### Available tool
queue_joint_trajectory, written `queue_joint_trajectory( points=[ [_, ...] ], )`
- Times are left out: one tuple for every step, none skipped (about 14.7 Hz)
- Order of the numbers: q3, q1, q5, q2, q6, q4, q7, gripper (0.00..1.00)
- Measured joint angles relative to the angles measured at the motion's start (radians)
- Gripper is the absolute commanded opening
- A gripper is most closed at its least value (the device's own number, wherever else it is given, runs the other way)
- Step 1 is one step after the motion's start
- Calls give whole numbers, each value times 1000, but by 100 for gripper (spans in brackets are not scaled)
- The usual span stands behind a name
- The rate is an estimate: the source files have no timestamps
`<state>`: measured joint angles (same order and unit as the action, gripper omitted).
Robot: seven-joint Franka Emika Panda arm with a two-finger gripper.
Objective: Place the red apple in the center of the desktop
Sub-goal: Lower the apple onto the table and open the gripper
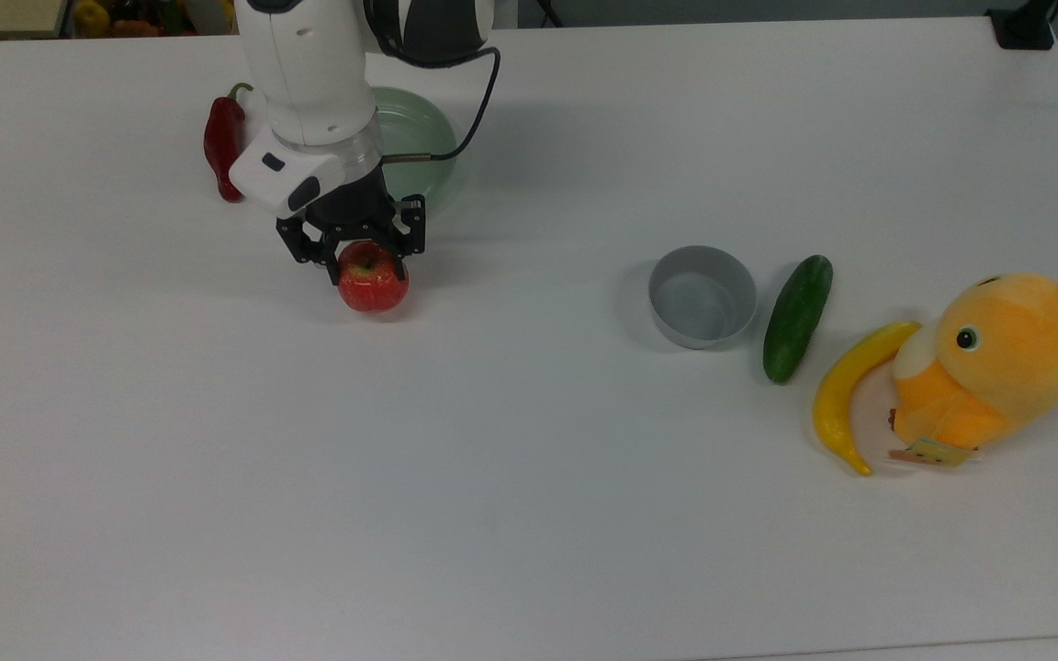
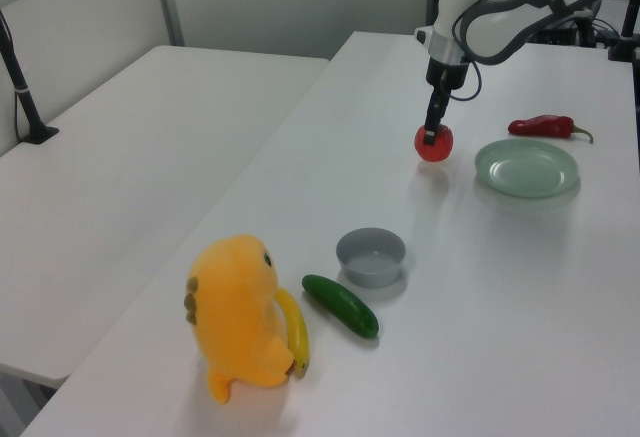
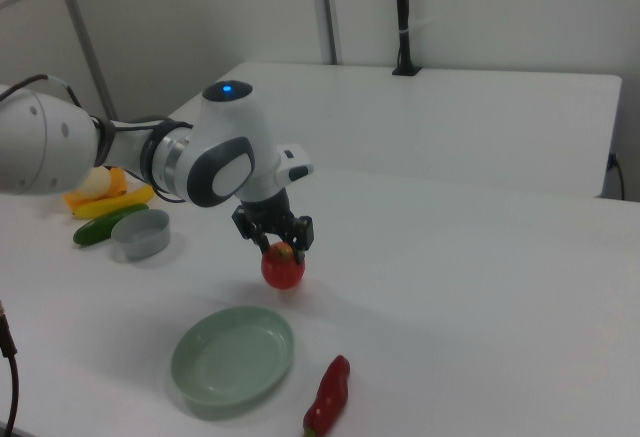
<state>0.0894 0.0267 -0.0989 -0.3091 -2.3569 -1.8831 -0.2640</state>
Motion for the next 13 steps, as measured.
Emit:
queue_joint_trajectory(
  points=[
    [0,0,-9,-7,-7,-7,0,28],
    [0,0,-12,-12,-14,-15,0,32],
    [0,0,-14,-11,-22,-15,0,57],
    [0,0,-15,-12,-38,-18,0,85],
    [0,-1,-15,-13,-49,-20,1,100],
    [1,-1,-17,-14,-55,-21,7,100],
    [1,-3,-19,-15,-56,-21,23,100],
    [1,-5,-19,-15,-56,-21,44,100],
    [1,-8,-19,-14,-56,-21,60,100],
    [1,-10,-19,-13,-56,-20,73,100],
    [1,-10,-19,-10,-56,-19,78,100],
    [1,-10,-19,-4,-56,-16,82,100],
    [1,-10,-20,6,-56,-14,94,100]
  ],
)
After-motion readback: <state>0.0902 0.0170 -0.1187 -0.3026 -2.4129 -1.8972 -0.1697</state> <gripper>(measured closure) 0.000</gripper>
